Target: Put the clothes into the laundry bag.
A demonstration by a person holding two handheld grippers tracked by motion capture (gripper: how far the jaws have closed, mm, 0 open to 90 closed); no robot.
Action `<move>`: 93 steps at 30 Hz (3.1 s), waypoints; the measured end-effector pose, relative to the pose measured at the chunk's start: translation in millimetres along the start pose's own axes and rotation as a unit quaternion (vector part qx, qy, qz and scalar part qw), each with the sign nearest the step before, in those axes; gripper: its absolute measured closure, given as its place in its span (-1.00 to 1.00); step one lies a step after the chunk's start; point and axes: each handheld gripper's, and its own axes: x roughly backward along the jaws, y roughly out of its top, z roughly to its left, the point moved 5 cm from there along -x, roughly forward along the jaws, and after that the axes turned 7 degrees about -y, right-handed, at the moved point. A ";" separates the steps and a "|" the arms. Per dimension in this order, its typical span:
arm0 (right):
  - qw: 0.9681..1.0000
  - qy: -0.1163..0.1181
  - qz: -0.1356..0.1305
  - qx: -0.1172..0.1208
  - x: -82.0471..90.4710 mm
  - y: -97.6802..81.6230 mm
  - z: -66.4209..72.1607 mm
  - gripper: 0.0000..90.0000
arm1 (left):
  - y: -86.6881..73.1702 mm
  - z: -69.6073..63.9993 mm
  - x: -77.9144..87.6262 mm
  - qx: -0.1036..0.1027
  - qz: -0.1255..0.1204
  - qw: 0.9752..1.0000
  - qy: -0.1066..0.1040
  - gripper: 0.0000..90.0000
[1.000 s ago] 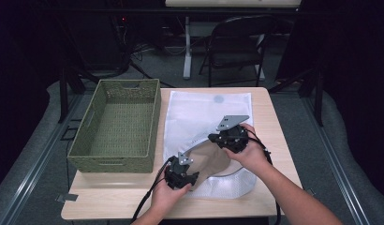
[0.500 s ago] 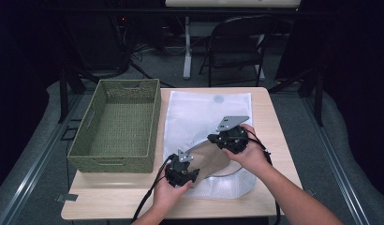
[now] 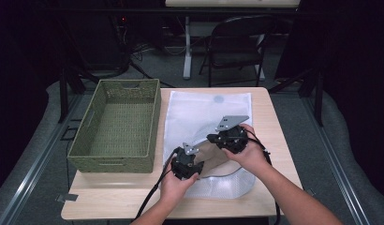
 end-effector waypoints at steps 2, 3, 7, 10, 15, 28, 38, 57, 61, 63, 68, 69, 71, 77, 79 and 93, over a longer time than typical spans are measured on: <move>1.000 0.000 -0.001 -0.001 -0.1 0.1 -0.1 0.97 | 2.7 1.0 -3.0 0.004 -0.005 1.000 0.002 0.29; 1.000 0.002 0.000 -0.001 0.0 0.1 -0.3 0.97 | 4.0 1.9 -4.1 0.006 -0.004 1.000 0.003 0.29; 1.000 0.001 0.000 -0.002 0.2 0.4 -0.6 0.97 | 7.2 4.6 -7.1 0.009 -0.004 1.000 0.005 0.29; 1.000 0.002 -0.001 -0.002 0.2 0.6 -0.3 0.97 | 8.9 6.3 -9.7 0.013 -0.007 1.000 0.006 0.28; 1.000 0.002 -0.001 -0.001 0.2 1.1 -0.1 0.97 | 10.1 8.6 -14.3 0.017 -0.013 1.000 0.011 0.28; 1.000 0.002 0.001 0.000 -1.2 0.3 1.0 0.97 | 12.2 15.3 -25.9 0.029 -0.025 0.999 0.029 0.28; 1.000 0.001 0.003 -0.001 -3.1 -0.8 1.2 0.97 | 11.1 16.9 -31.3 0.032 -0.026 0.999 0.030 0.19; 1.000 -0.001 0.002 -0.004 -1.6 -2.3 -1.6 0.97 | 6.9 9.3 -12.0 0.008 -0.013 1.000 0.007 -0.19; 1.000 -0.002 0.004 -0.002 -1.6 -2.1 -0.5 0.97 | 4.2 6.1 -4.7 0.002 -0.012 1.000 0.000 -0.20; 1.000 -0.001 0.003 -0.001 -1.0 -1.9 0.4 0.97 | 1.0 5.8 -1.5 0.003 -0.009 1.000 -0.003 -0.21; 1.000 -0.003 0.004 -0.001 -0.1 -2.7 0.0 0.97 | -6.4 5.8 7.6 -0.005 -0.008 1.000 -0.005 -0.21; 1.000 -0.002 0.004 -0.001 0.1 -2.9 -0.1 0.97 | -8.1 6.0 9.8 -0.011 -0.004 1.000 -0.006 -0.20; 1.000 -0.002 0.005 -0.001 0.3 -3.8 0.1 0.97 | -11.0 6.2 12.0 -0.013 -0.001 1.000 -0.004 -0.19; 1.000 -0.001 0.007 0.000 0.4 -5.7 2.1 0.97 | -17.5 9.6 19.5 -0.013 0.000 1.000 -0.007 -0.17; 1.000 -0.001 0.006 0.000 0.3 -6.2 2.6 0.97 | -19.1 10.9 21.5 -0.010 -0.003 1.000 -0.005 -0.16; 1.000 0.000 0.005 0.005 4.9 -7.6 4.8 0.97 | -27.1 24.7 50.1 -0.007 -0.013 1.000 0.003 -0.15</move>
